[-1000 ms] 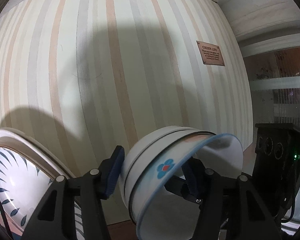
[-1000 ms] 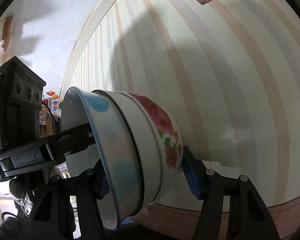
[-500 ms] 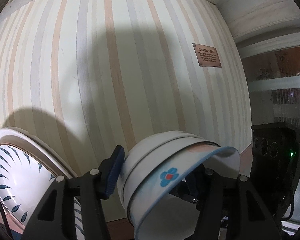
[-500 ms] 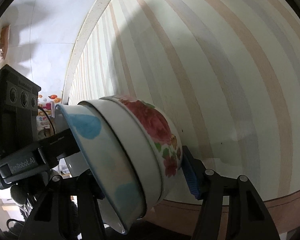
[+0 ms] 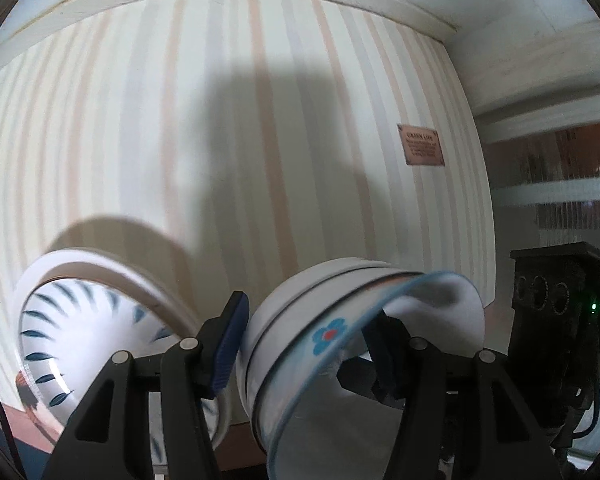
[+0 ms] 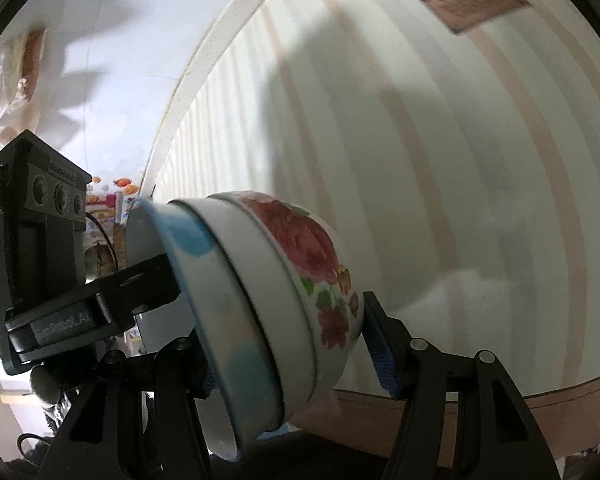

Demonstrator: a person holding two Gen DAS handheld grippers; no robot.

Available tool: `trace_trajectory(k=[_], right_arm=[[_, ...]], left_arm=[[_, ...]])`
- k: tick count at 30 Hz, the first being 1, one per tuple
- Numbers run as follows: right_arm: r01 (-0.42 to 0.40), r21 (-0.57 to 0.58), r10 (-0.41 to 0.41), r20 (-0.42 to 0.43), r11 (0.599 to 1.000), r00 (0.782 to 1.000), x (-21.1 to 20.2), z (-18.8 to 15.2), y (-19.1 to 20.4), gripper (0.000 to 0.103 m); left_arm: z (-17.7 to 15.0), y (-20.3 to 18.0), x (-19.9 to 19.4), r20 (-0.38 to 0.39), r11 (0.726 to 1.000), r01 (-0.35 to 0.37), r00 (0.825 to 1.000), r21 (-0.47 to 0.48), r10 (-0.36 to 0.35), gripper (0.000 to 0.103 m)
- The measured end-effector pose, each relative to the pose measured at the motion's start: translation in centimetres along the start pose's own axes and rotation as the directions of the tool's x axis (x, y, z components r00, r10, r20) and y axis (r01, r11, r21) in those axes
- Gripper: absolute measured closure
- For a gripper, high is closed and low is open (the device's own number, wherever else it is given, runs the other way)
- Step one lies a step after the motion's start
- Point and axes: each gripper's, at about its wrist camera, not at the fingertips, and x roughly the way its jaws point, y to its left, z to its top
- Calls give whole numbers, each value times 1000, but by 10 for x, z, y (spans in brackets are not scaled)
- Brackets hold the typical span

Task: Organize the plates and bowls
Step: 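Lift the bowl stack and carry it over the blue-leaf plate stack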

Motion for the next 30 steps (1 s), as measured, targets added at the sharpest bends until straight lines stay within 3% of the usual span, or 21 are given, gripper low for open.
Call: trace_trajectory(k=[14,30], right_arm=[[27,-135,-37,-77,990,996,36,-15,77,40],[48,-159,-72,-147,986,986,127,-35,108,41]], left_arm=[[-25,79,-52,83,995,17,996,-101,-9,49],[-49,156,-45,73,983,16,997,-181,-2,49]])
